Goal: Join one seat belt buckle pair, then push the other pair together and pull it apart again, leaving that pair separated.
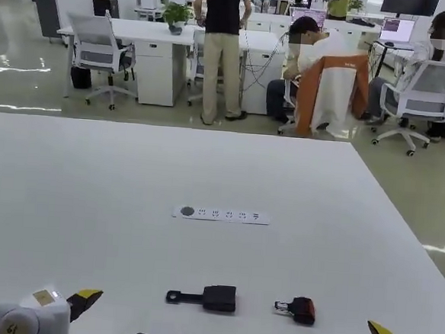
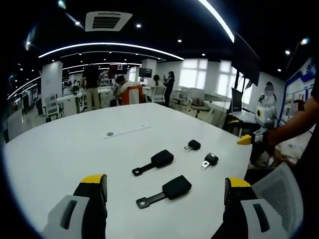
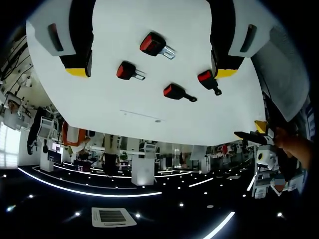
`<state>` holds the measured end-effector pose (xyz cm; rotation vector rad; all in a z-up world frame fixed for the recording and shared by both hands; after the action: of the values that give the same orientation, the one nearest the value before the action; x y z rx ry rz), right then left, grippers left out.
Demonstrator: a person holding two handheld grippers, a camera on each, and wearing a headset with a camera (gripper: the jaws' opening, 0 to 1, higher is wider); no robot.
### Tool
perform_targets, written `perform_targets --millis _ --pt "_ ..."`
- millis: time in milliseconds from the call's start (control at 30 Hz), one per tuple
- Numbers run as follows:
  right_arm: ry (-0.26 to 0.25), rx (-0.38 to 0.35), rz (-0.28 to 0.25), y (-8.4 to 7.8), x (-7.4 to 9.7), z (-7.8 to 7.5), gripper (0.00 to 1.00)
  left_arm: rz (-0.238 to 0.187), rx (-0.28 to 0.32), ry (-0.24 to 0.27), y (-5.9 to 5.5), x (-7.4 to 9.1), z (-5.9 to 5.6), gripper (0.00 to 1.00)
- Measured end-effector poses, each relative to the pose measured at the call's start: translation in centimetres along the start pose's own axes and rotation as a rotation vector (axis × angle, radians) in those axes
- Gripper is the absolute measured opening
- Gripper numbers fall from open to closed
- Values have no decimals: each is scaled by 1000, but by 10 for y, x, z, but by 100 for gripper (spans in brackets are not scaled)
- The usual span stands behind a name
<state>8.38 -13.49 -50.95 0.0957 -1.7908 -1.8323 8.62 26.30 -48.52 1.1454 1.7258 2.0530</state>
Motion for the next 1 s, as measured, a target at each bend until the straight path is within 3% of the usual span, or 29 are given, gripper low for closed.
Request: perform_targets --millis 600,1000 --pt "-3 1 3 -1 2 1 99 -3 11 5 -3 2 0 100" --pt "-4 2 10 -3 3 0 99 4 15 4 -12 2 8 100"
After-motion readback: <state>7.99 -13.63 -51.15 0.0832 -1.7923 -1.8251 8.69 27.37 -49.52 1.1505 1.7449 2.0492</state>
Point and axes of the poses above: the centre of the closed fingertips' face, and the gripper's own axes: x roughly backward along the fingers, z roughly to its left, y roughly out of its top, the point moved 8 cm from there along x, roughly backward along the fingers, and after that the axes turned 8 degrees about -x, right-handed, at the moved point
